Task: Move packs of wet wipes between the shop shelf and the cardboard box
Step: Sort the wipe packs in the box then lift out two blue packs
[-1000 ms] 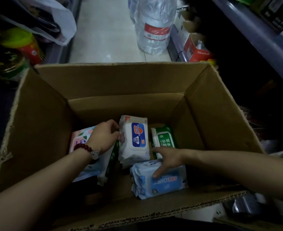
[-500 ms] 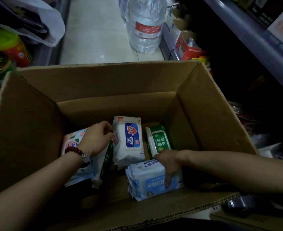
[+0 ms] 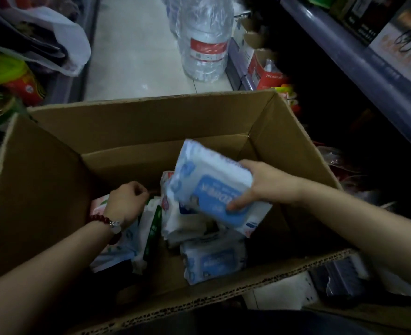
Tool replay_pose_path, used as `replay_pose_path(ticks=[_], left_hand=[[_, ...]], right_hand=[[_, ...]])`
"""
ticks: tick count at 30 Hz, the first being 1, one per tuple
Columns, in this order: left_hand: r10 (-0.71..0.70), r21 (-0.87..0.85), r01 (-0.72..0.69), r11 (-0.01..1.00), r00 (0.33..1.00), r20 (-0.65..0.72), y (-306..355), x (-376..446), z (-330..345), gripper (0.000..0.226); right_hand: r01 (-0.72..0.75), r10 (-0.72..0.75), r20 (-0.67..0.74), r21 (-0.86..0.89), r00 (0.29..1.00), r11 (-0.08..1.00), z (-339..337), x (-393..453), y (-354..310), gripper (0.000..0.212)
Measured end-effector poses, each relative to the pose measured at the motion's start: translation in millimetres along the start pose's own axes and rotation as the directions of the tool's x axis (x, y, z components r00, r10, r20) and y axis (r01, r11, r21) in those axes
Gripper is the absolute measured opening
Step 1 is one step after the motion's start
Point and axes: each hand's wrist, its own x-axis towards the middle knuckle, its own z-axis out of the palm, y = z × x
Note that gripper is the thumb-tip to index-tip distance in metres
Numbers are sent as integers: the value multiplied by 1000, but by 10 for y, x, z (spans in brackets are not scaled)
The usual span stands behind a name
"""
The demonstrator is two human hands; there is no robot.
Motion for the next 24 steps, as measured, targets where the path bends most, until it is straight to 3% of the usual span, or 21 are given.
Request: replay_pose_path(ticks=[3, 7, 9, 15, 21, 24], left_hand=[[127, -35, -126, 991, 991, 43, 98, -111, 157, 13], [363, -64, -359, 931, 899, 245, 293, -236, 497, 9], [434, -64, -438, 897, 840, 325, 422, -241, 697, 17], [549, -233, -502, 833, 697, 462, 737, -193, 1401, 42], [450, -107, -459, 882, 751, 484, 635, -151, 1880, 72], [388, -72, -421, 904, 738, 552, 552, -137, 1964, 85]], right_hand=[[-3, 101, -187, 462, 977, 887, -46, -82, 46, 49], [95, 155, -236, 787, 959, 609, -204, -104, 54, 46], [121, 164, -238, 845, 957, 520, -233, -111, 69, 45], [154, 110, -248, 834, 962, 530, -267, -225, 96, 51], [302, 12, -324, 896, 946, 325, -394, -234, 79, 47], [300, -4, -309, 922, 951, 245, -435, -231, 101, 49]])
